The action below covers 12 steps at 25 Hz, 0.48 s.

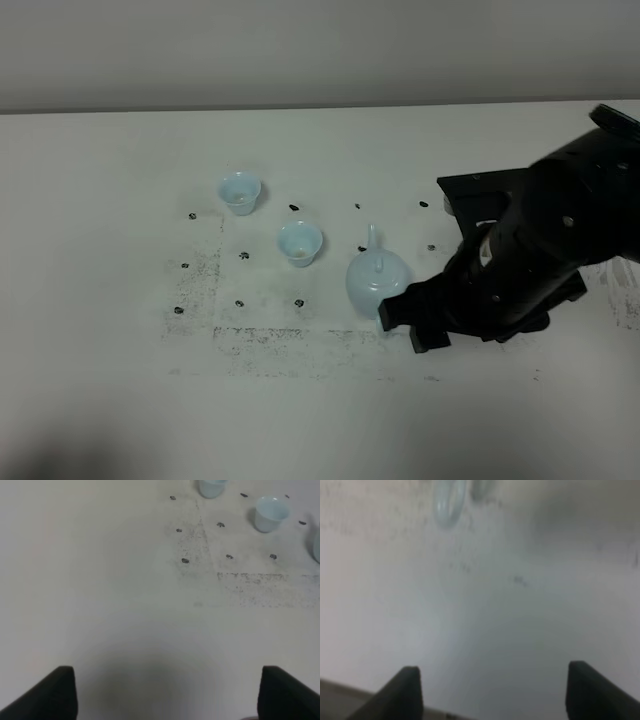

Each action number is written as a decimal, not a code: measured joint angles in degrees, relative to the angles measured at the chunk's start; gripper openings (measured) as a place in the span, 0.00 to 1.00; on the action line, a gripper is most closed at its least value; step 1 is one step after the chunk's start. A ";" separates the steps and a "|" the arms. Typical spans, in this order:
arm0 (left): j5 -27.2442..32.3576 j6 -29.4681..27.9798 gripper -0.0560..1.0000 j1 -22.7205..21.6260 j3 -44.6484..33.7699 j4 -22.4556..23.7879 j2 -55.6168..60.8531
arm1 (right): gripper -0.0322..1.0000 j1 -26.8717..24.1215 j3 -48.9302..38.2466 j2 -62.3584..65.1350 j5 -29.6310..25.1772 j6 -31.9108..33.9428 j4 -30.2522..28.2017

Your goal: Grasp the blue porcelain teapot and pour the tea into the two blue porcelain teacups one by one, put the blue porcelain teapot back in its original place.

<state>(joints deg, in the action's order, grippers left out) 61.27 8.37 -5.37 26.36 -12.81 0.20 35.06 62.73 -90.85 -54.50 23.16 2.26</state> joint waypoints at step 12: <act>0.00 0.00 0.72 0.00 0.00 0.00 0.00 | 0.59 -2.74 14.98 -17.52 -5.18 1.45 1.24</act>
<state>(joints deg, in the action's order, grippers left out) 61.27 8.37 -5.37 26.36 -12.81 0.20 32.32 77.71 -108.37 -59.67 24.61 3.49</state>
